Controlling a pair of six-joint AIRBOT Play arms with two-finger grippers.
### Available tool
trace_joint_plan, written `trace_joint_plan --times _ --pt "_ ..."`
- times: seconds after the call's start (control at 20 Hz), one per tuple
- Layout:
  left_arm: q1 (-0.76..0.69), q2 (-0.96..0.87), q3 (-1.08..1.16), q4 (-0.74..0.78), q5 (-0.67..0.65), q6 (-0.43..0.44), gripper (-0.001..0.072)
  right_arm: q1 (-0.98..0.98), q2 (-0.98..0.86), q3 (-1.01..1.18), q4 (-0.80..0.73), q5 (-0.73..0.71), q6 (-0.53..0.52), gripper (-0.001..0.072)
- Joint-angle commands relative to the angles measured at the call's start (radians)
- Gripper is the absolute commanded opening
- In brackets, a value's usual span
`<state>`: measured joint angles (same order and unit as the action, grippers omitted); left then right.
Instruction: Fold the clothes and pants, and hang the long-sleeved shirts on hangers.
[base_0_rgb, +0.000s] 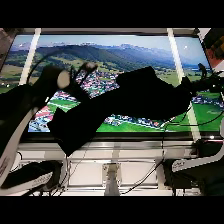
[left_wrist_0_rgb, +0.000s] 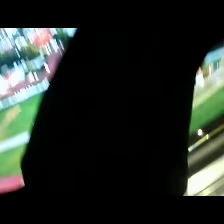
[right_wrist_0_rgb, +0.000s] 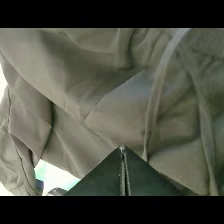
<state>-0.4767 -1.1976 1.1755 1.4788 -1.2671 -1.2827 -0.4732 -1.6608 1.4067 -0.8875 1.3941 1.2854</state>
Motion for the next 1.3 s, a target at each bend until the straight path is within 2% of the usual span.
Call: trace_joint_plan --times 0.0,0.1,0.25,0.3,0.4,0.5,0.65,0.85,1.0,1.25 --pt "-0.066 0.264 -0.311 -0.040 -0.026 0.008 0.0002 0.013 -0.008 0.000 0.005 0.000 -0.007 0.0015" --pt "-0.202 0.352 -0.398 -0.035 0.011 0.009 0.0002 0.013 -0.008 0.000 0.005 0.001 -0.007 0.0015" --pt "-0.435 0.360 -0.463 -0.008 0.076 -0.011 0.0009 0.013 -0.008 0.000 0.005 0.002 -0.006 0.0015" --pt "-0.503 0.338 -0.467 0.015 0.098 -0.049 0.0078 0.013 -0.008 0.000 0.005 0.005 -0.005 0.0015" --pt "-0.600 0.275 -0.467 0.095 0.135 -0.193 0.0323 0.013 -0.008 0.000 0.006 0.005 -0.005 0.0015" --pt "-0.638 0.202 -0.467 0.167 0.155 -0.344 0.0441 0.013 -0.008 0.000 0.020 0.005 -0.005 0.0015" --pt "-0.639 0.104 -0.467 0.212 0.215 -0.555 0.0443 0.013 -0.008 0.000 0.047 0.005 -0.005 0.0015" --pt "-0.639 0.023 -0.466 0.370 0.228 -0.806 0.0435 0.013 -0.008 0.000 0.050 0.005 -0.005 0.0015" --pt "-0.639 -0.008 -0.466 0.426 0.191 -0.866 0.0405 0.013 -0.008 0.000 0.050 0.005 -0.005 0.0015" --pt "-0.639 -0.045 -0.467 0.441 0.129 -0.866 0.0392 0.013 -0.008 0.000 0.051 0.005 -0.005 0.0015"
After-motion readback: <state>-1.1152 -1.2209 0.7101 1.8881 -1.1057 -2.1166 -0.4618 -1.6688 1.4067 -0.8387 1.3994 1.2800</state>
